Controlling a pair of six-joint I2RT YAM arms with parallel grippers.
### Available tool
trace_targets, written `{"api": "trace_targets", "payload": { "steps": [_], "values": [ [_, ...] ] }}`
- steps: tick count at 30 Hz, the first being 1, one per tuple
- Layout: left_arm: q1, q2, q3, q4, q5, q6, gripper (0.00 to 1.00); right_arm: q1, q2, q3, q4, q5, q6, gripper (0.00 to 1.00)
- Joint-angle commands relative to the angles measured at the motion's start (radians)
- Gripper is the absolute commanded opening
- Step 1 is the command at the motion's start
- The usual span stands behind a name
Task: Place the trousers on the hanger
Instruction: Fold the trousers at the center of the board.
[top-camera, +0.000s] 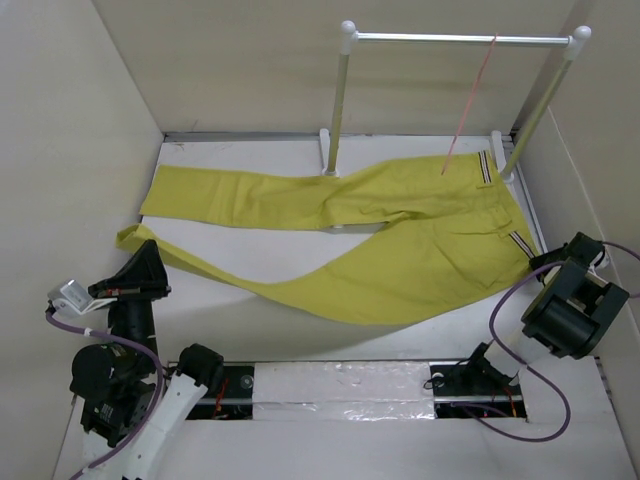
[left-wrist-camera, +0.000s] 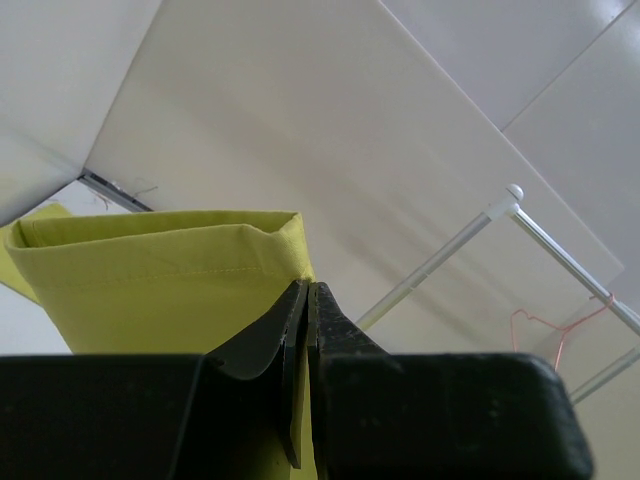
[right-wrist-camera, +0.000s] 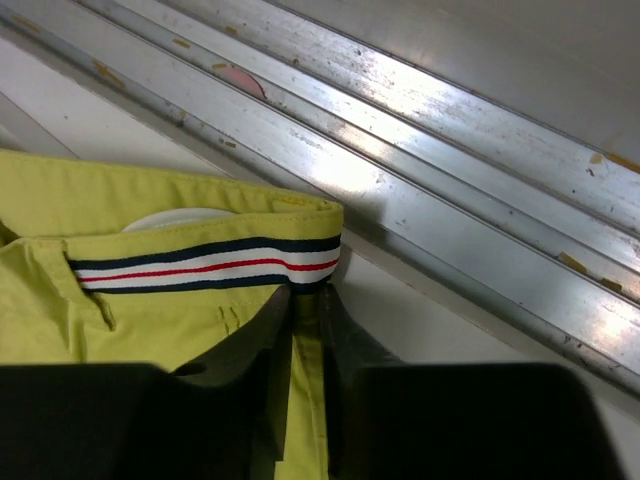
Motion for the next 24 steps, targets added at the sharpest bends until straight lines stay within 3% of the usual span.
{"api": "trace_targets", "payload": {
  "steps": [1,2,3,5,9,16,20,24],
  "values": [
    [-0.005,-0.006,0.015,0.058,-0.036,0.016,0.0,-0.013,0.002,-0.041,0.075,-0.014,0.023,0.1],
    [-0.005,-0.005,0.018,0.057,-0.052,0.019,0.0,-0.013,-0.037,-0.048,0.079,-0.012,0.023,0.01],
    [-0.005,-0.002,0.02,0.055,-0.06,0.023,0.0,-0.013,-0.064,-0.049,0.062,-0.001,0.02,0.0],
    [-0.005,0.001,0.024,0.058,-0.066,0.026,0.0,0.015,-0.132,-0.032,0.016,0.058,0.006,0.0],
    [-0.005,0.023,0.041,0.074,-0.043,0.016,0.0,0.064,-0.414,0.012,-0.194,0.233,-0.068,0.0],
    [-0.046,0.0,0.047,0.071,-0.083,0.016,0.0,0.073,-0.86,0.007,-0.389,0.342,-0.127,0.0],
    [-0.115,-0.029,0.06,0.06,-0.206,0.045,0.0,0.073,-0.976,0.055,-0.509,0.384,-0.189,0.0],
    [-0.173,-0.036,0.069,0.04,-0.296,0.063,0.0,0.093,-0.98,0.044,-0.547,0.401,-0.193,0.0]
  ]
}}
